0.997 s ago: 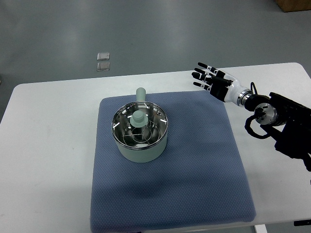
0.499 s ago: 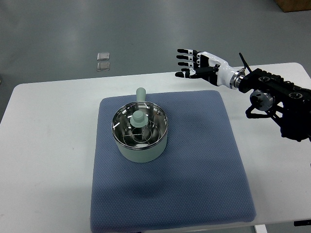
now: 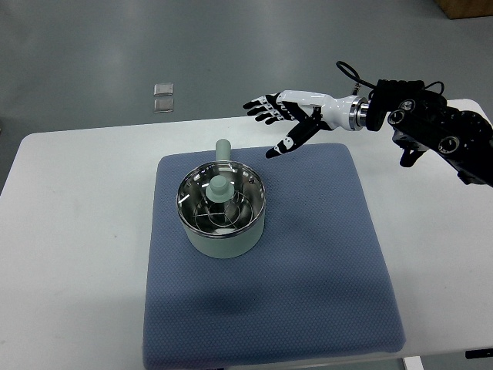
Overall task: Open lid and place right of pot
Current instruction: 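Lower the right hand over the glass lid's green knob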
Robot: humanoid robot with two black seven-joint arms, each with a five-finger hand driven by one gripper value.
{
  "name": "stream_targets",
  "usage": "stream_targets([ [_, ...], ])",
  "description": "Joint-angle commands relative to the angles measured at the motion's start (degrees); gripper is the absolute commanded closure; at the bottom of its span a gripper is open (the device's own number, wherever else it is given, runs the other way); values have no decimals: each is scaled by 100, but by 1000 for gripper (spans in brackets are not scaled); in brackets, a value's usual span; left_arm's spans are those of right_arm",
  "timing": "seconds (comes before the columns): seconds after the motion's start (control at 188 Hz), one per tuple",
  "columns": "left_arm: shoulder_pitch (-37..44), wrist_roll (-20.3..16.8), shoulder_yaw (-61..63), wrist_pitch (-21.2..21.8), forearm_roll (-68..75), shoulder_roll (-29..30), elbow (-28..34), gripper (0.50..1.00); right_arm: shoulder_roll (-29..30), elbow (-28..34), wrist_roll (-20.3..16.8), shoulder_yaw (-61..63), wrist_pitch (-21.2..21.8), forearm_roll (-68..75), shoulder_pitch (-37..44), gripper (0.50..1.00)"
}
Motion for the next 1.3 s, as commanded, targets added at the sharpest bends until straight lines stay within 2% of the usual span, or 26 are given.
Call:
stream_targets([
  [0.0,0,1,7,2,0,0,-1,500,25,43,106,-302,-72,-155,297,572],
  [0.164,0,1,7,2,0,0,-1,500,60,262,132,-689,-178,-656,667,572],
  [0.34,0,1,7,2,0,0,8,500,157,579,352,-1137,-222,-1218,921,572],
  [0.398,8,1,7,-7,0,0,8,500,210,816,457,-1392,-318,-1368,1229,572],
  [0.78,8,1,7,2,0,0,8,500,227,1159,985,-2244,-723,-2756,1800,572],
  [1.294,8,1,7,2,0,0,17,500,676,1255,1029,-2385,-776,-2835,2046,576],
])
